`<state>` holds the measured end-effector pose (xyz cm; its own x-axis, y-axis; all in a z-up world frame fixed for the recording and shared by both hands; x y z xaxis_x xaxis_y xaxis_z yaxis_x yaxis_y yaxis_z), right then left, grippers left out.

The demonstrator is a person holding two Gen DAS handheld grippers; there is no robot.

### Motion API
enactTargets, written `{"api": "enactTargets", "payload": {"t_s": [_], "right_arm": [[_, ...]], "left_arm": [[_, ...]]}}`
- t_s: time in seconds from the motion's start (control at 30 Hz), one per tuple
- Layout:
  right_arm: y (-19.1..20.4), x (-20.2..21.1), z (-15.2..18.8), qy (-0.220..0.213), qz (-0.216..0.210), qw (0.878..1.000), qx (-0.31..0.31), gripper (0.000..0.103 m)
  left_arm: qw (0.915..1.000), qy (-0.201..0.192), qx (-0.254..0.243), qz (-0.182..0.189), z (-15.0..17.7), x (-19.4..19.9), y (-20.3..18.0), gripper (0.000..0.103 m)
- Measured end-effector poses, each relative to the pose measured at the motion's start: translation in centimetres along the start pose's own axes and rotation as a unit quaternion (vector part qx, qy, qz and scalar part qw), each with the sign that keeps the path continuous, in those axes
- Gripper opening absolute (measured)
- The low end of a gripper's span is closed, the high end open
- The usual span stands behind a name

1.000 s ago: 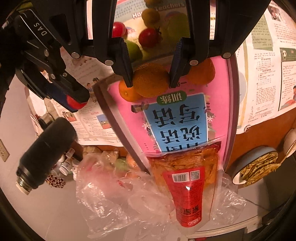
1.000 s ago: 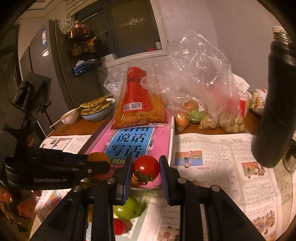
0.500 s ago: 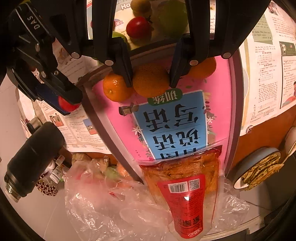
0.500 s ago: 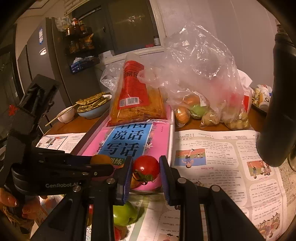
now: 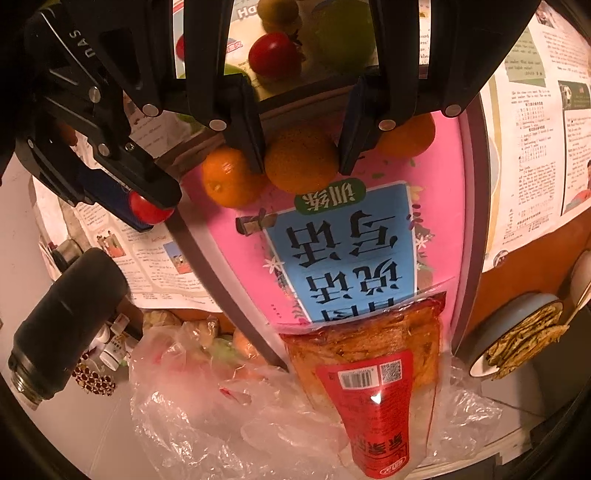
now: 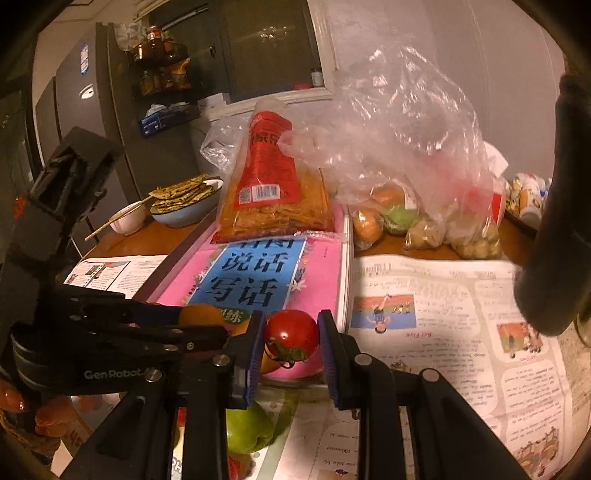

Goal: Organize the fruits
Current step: 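Carry the kiwi and the cherry tomato up over the pink workbook in the tray, then open the right gripper to drop the cherry tomato onto the workbook while the left holds the kiwi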

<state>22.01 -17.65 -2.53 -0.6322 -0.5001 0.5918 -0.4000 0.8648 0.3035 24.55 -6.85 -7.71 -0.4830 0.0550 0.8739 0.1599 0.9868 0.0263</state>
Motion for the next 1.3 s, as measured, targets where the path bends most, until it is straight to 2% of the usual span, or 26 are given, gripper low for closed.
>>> {"api": "enactTargets", "payload": {"t_s": [0.43, 0.73, 1.03, 1.3], "right_arm": [[-0.5, -1.5, 1.4, 0.034, 0.028, 0.999, 0.010, 0.029], [-0.6, -1.3, 1.8, 0.025, 0.004, 1.000, 0.003, 0.029], [-0.4, -1.7, 1.6, 0.040, 0.029, 0.999, 0.024, 0.028], [-0.3, -1.5, 1.8, 0.033, 0.020, 0.999, 0.015, 0.029]], "left_arm": [[1.0000, -0.004, -0.002, -0.006, -0.2, -0.1, 0.3, 0.041], [0.9998, -0.001, -0.012, -0.018, -0.4, -0.7, -0.1, 0.041], [0.9995, -0.002, -0.025, -0.020, -0.3, -1.3, -0.6, 0.041], [0.9988, -0.007, -0.040, -0.027, -0.2, -1.4, -0.8, 0.041]]}}
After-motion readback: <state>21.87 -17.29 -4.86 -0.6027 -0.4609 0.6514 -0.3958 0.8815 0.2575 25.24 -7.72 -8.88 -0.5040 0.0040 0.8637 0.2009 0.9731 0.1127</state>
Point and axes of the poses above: each gripper's, at about its wrist camera, not at the fingertips, and x roughly against the way its jaws point, y to its left, z to its underside, the point moved 8 cm from there along -x, roughly the way its jaws point, and after that the axes turned 11 degrees about -z, right-handed, at the moved point
